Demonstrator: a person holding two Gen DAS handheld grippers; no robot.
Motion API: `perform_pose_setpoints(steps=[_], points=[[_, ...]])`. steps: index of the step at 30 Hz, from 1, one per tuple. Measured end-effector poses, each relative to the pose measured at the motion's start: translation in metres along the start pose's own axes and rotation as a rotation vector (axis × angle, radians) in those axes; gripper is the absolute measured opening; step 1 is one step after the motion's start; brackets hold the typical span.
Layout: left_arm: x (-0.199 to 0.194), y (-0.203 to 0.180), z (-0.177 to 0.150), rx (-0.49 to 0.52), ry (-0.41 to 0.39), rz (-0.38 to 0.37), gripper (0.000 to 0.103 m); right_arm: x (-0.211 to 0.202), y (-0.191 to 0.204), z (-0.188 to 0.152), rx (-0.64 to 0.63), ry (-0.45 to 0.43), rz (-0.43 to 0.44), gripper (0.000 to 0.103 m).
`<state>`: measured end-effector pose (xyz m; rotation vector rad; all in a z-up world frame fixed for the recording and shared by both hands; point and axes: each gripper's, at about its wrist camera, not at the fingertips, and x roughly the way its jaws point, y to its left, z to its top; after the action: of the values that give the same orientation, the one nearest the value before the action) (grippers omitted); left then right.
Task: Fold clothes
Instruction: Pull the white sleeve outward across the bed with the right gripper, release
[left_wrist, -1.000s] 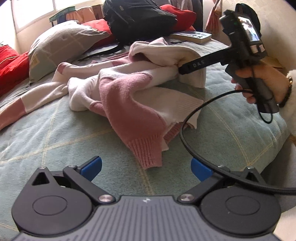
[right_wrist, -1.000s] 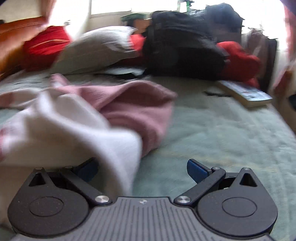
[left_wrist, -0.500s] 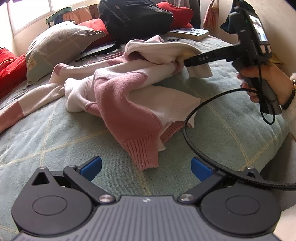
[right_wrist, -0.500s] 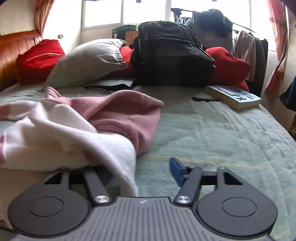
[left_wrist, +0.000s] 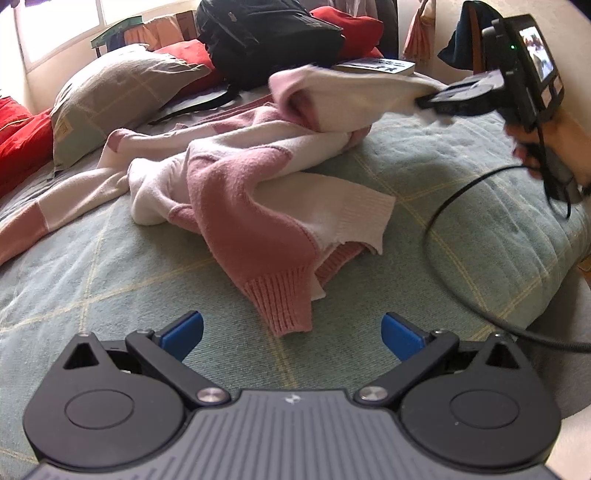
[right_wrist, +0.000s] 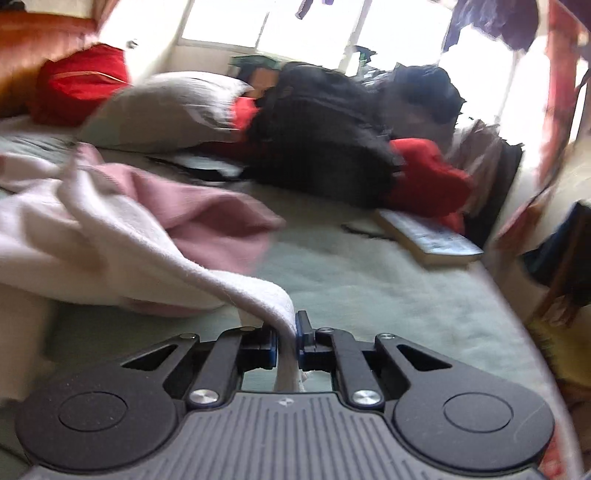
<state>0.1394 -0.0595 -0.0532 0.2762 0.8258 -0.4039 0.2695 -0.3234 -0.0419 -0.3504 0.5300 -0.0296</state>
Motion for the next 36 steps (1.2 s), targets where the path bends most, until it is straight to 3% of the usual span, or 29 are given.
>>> perform_pose_setpoints(steps=[6, 21, 32, 34, 36], points=[[-0.002, -0.009, 0.001, 0.015, -0.001, -0.005, 0.102, 0.023, -0.059, 0.004, -0.131, 0.035, -0.262, 0.013], [0.003, -0.024, 0.005, 0.05, 0.028, 0.005, 0.102, 0.06, -0.185, -0.001, -0.076, 0.136, -0.545, 0.013], [0.006, -0.025, 0.006, 0.051, 0.038, 0.013, 0.102, 0.064, -0.24, -0.015, 0.047, 0.13, -0.65, 0.013], [0.007, -0.026, 0.007, 0.053, 0.039, 0.008, 0.102, 0.069, -0.241, -0.022, 0.062, 0.172, -0.597, 0.018], [0.007, -0.028, 0.006, 0.06, 0.039, 0.005, 0.102, 0.078, -0.237, -0.033, 0.054, 0.237, -0.537, 0.031]])
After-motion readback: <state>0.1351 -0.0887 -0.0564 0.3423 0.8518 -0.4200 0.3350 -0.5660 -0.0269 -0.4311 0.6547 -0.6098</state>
